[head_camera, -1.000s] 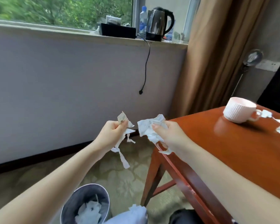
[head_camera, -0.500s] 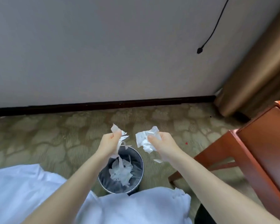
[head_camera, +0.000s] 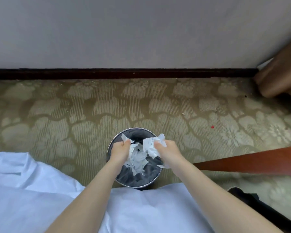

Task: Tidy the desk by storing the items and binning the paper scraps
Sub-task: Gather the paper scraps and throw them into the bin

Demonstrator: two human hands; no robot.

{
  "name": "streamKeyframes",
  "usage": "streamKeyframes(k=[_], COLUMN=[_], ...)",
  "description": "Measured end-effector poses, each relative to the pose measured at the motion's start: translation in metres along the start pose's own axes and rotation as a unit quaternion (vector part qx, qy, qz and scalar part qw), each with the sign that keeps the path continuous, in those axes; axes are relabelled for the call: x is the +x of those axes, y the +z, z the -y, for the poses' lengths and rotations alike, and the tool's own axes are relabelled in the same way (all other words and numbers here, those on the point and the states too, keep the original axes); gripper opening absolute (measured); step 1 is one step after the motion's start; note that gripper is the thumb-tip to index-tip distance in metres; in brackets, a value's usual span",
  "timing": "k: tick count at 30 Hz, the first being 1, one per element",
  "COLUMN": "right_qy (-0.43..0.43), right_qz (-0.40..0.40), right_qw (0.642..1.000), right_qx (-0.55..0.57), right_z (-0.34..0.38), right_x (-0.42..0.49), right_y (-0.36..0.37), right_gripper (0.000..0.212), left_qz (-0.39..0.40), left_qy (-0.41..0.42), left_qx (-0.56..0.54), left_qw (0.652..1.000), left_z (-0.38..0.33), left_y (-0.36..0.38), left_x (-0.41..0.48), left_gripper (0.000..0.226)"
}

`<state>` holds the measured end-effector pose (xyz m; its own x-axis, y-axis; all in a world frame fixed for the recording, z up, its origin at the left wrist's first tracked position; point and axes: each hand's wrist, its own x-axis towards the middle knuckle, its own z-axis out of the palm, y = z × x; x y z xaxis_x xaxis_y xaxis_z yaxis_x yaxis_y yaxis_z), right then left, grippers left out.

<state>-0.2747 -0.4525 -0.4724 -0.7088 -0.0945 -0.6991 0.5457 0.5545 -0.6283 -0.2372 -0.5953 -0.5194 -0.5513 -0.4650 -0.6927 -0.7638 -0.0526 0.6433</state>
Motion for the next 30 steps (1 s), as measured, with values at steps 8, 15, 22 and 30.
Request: streamKeyframes(k=[8, 15, 22, 30], right_qy=[0.039, 0.055, 0.054, -0.010], right_qz=[0.006, 0.034, 0.077, 0.085], right_qw=[0.999, 0.997, 0.996, 0.995], right_qx=[-0.015, -0.029, -0.004, -0.052], right_z=[-0.023, -0.038, -0.032, -0.016], right_x=[0.041, 0.062, 0.045, 0.003], right_y=[0.033, 0.046, 0.024, -0.031], right_gripper=[0.028, 0.020, 0.019, 0.018], left_qz=[-0.051, 0.055, 0.054, 0.155], left_qy=[-0.094, -0.147, -0.065, 0.120], left_qx=[-0.072, -0.020, 0.057, 0.224], left_qw=[0.992, 0.987, 0.995, 0.955], left_z=[0.019, 0.025, 0.013, -0.036], left_y=[0.007, 0.011, 0.005, 0.001], left_x=[0.041, 0.044, 0.040, -0.010], left_gripper=[0.046, 0.037, 0.017, 0.019])
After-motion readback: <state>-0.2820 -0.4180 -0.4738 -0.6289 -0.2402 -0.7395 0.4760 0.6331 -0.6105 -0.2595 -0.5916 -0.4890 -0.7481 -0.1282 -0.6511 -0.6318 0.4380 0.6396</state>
